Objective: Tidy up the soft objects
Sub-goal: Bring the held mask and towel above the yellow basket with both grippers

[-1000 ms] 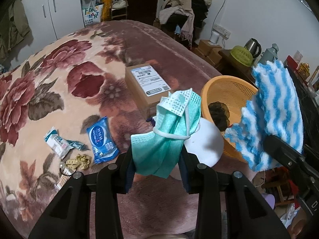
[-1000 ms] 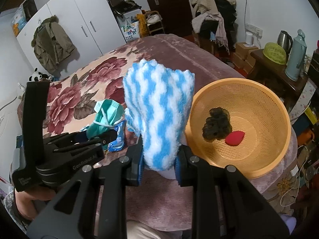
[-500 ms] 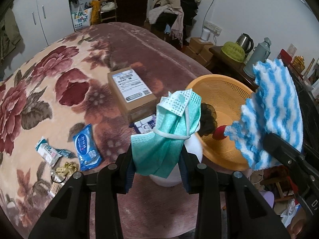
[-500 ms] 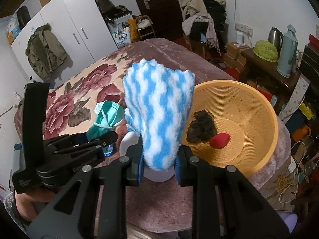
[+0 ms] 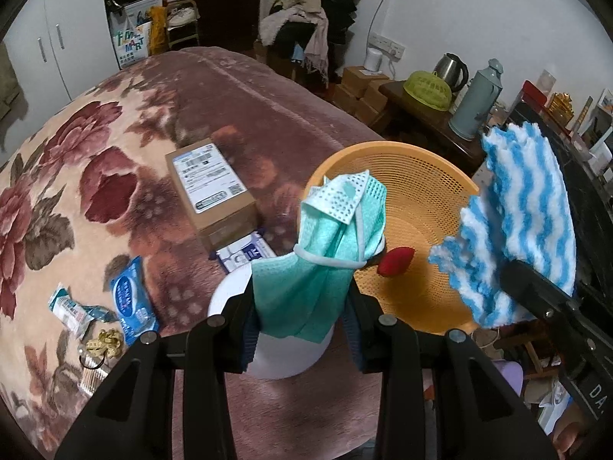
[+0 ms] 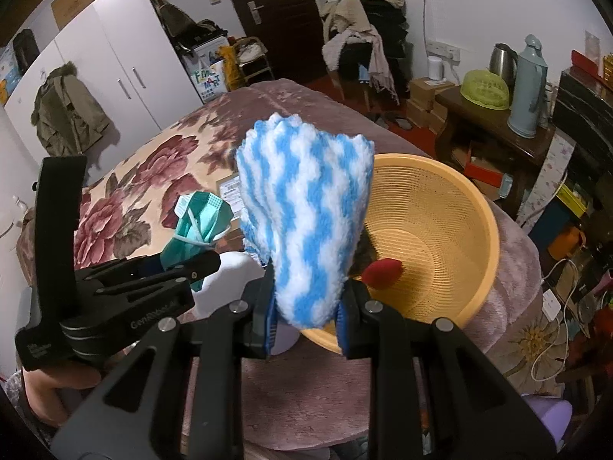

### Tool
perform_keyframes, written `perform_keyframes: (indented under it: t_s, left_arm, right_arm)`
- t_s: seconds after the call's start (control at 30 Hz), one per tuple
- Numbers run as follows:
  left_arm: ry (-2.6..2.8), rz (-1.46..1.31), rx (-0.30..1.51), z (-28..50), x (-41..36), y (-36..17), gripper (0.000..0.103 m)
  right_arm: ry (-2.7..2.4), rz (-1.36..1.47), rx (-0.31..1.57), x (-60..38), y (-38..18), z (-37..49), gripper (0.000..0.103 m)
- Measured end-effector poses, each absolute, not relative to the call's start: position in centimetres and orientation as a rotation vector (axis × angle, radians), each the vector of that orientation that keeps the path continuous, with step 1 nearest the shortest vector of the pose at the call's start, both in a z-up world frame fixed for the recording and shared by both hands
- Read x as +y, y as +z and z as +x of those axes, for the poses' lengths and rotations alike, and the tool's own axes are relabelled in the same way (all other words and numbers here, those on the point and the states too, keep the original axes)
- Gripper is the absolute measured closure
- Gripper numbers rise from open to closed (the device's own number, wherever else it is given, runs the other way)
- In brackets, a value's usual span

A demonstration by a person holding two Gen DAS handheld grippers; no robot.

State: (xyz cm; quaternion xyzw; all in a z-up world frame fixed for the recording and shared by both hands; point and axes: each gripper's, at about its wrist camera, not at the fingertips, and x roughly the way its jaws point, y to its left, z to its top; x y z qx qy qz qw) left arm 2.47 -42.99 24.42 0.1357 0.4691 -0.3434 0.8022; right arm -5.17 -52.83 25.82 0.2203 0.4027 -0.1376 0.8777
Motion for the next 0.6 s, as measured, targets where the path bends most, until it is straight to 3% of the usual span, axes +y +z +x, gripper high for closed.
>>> perform_keyframes:
  t_s: [0.6]
  left_arm:
    - [-0.787, 0.302, 1.026, 1.4, -46.6, 23.7, 0.065]
  right_arm:
    - [-0.353, 0.508, 0.838, -55.8, 25.0, -6.8, 0.079]
